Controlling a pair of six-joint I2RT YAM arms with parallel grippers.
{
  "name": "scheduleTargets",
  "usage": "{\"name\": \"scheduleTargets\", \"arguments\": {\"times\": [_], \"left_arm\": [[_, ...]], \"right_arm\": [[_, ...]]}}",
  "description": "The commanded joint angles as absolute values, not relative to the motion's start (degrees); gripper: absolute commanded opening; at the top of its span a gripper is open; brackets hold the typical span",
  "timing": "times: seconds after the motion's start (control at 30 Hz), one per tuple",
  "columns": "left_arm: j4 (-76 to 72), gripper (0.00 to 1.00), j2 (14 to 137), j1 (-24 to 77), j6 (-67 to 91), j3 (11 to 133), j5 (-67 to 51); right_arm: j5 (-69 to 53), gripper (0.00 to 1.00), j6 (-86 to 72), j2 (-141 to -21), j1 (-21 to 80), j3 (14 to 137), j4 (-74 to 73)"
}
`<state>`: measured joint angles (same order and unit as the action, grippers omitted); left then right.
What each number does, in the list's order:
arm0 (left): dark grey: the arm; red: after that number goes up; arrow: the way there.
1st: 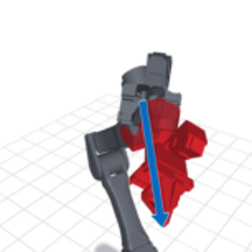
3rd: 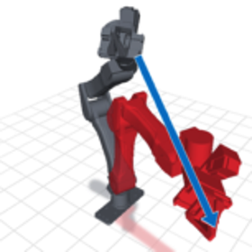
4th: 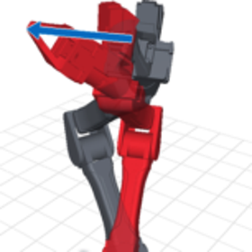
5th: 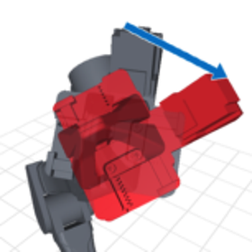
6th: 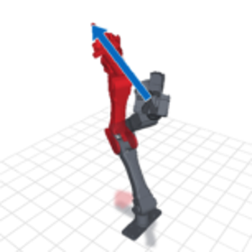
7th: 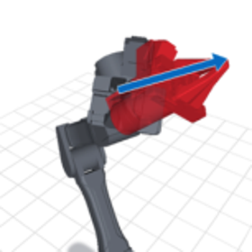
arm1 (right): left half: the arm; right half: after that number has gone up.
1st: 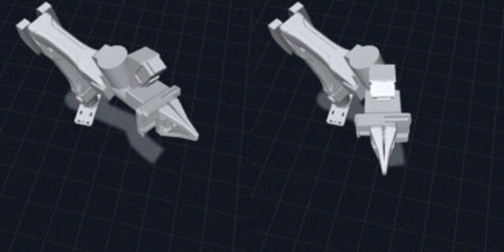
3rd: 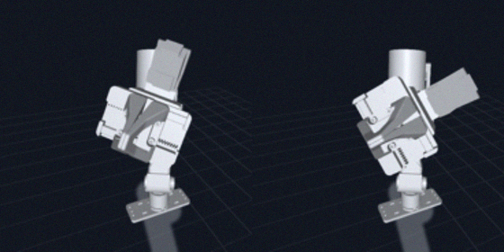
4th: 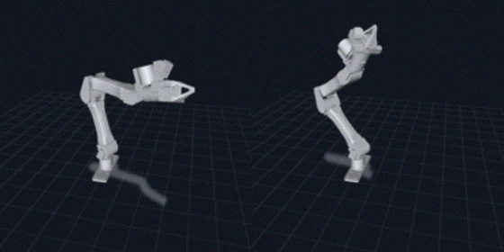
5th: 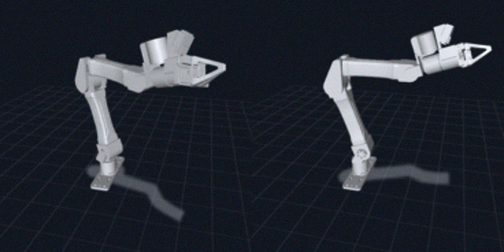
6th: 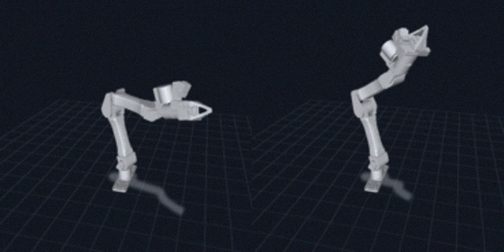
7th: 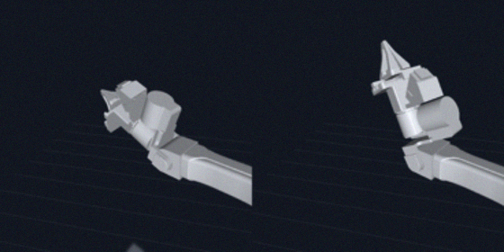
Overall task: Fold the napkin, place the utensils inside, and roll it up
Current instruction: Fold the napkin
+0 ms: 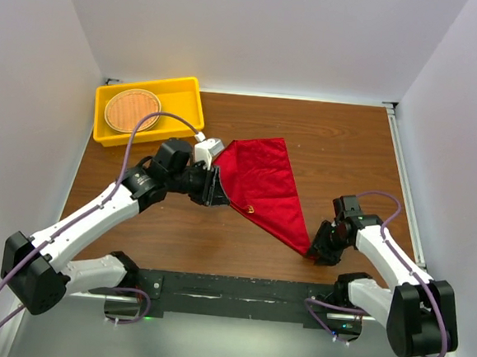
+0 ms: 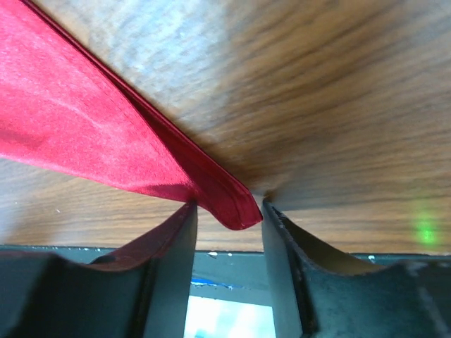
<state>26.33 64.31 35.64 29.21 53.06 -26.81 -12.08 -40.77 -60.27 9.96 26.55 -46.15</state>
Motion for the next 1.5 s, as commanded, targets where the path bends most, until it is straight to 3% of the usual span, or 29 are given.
{"name": "scheduleTargets", "arguments": {"times": [0.0, 0.17, 0.33, 0.4, 0.6, 1.1, 1.47], "left_arm": [[26.5, 0.3, 64.5, 35.2, 27.4, 56.0, -26.5], [26.3, 0.3, 64.9, 35.2, 27.3, 56.0, -26.5], [26.1, 0.3, 65.2, 34.8, 27.3, 56.2, -26.5], [26.3, 0.3, 65.4, 34.6, 27.3, 56.4, -25.9], [29.0, 0.29, 65.4, 32.8, 27.6, 58.0, -22.3], [35.4, 0.29, 65.9, 27.2, 29.1, 62.8, -19.3], [41.9, 0.29, 63.4, 24.4, 28.7, 65.9, -16.9]], "right_arm": [[-12.8, 0.43, -38.9, -59.7, 9.7, 27.0, -45.7], [-13.4, 0.35, -37.9, -60.0, 9.8, 27.9, -46.1], [-15.5, 0.05, -35.9, -61.9, 9.8, 31.0, -46.5], [-16.7, 0.0, -34.8, -62.5, 9.8, 33.5, -47.6], [-20.5, 0.0, -34.6, -65.4, 12.1, 44.0, -48.1], [-19.5, 0.0, -28.0, -105.5, 32.9, 91.4, -50.5], [-23.0, 0.0, -27.8, -123.4, 38.4, 115.5, -50.8]]}}
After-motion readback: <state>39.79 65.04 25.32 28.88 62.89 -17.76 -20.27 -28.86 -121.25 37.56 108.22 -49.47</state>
